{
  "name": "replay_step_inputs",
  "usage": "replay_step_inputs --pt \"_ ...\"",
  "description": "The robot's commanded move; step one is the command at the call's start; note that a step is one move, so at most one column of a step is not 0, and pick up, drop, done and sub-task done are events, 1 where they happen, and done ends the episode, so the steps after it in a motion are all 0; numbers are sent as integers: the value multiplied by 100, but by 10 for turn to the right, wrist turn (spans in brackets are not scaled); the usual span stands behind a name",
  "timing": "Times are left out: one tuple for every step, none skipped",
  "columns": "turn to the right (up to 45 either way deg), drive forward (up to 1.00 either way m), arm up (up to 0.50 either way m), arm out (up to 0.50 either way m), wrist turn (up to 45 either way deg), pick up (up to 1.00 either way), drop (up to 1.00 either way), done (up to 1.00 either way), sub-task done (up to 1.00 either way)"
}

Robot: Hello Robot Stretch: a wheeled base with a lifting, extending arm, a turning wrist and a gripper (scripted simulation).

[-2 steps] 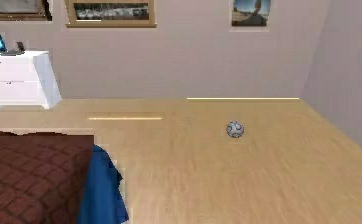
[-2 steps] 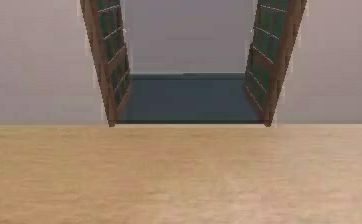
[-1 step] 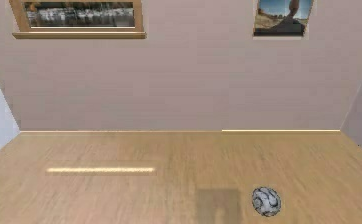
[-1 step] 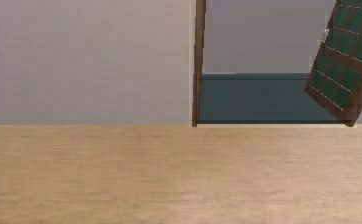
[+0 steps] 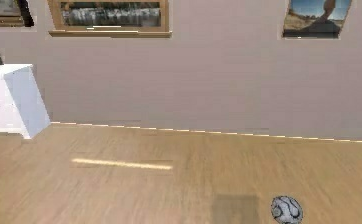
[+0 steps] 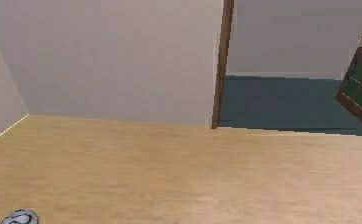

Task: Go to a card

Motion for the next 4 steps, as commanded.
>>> replay_step_inputs --pt "0 50 0 0 0 0 0 0 0" --pt "-300 0 0 0 0 0 0 0 0" --pt "-30 0 0 0 0 0 0 0 0" --pt "0 45 0 0 0 0 0 0 0"
